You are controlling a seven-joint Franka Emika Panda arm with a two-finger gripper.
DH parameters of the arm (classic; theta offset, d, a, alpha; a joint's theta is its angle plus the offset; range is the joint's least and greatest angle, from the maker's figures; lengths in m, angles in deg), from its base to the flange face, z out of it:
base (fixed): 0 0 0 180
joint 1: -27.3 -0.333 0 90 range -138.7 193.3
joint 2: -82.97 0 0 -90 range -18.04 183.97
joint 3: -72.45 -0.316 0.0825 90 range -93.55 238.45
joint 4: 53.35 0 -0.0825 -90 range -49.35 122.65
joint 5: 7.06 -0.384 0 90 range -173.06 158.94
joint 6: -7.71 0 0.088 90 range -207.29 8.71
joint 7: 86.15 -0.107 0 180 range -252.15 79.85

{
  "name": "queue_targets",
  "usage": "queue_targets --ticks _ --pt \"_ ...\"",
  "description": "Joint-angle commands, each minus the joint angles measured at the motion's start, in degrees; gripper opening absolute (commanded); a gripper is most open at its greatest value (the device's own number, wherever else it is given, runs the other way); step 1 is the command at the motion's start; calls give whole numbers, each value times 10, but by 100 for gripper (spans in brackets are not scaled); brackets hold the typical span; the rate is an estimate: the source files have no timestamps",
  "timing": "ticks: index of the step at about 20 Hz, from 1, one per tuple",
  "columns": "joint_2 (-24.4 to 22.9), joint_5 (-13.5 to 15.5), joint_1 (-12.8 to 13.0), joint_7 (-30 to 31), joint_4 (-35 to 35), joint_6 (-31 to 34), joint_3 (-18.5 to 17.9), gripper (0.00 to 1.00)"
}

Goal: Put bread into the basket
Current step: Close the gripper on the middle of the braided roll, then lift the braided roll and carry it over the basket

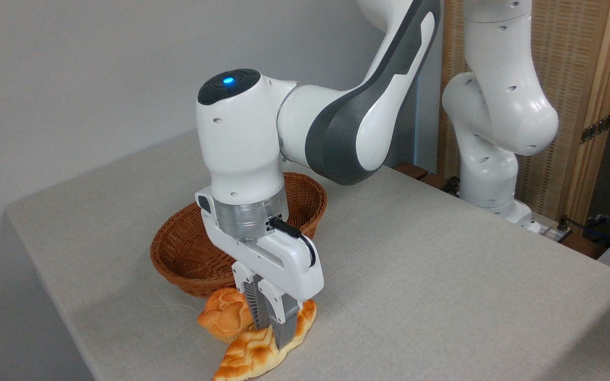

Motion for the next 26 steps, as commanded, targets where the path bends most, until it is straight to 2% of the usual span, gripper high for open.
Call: queue_targets --ticks 1,10,13,15,20,26 --pt "-1 2 -2 -16 -1 -7 -8 12" --pt "-38 3 -7 -16 -32 -3 -27 17" --pt "-52 34 0 -12 -52 1 -19 19" --pt "-55 62 1 -9 -71 19 4 19" --pt "-56 88 1 3 -87 69 60 19" --pt "-60 88 1 83 -86 76 136 20"
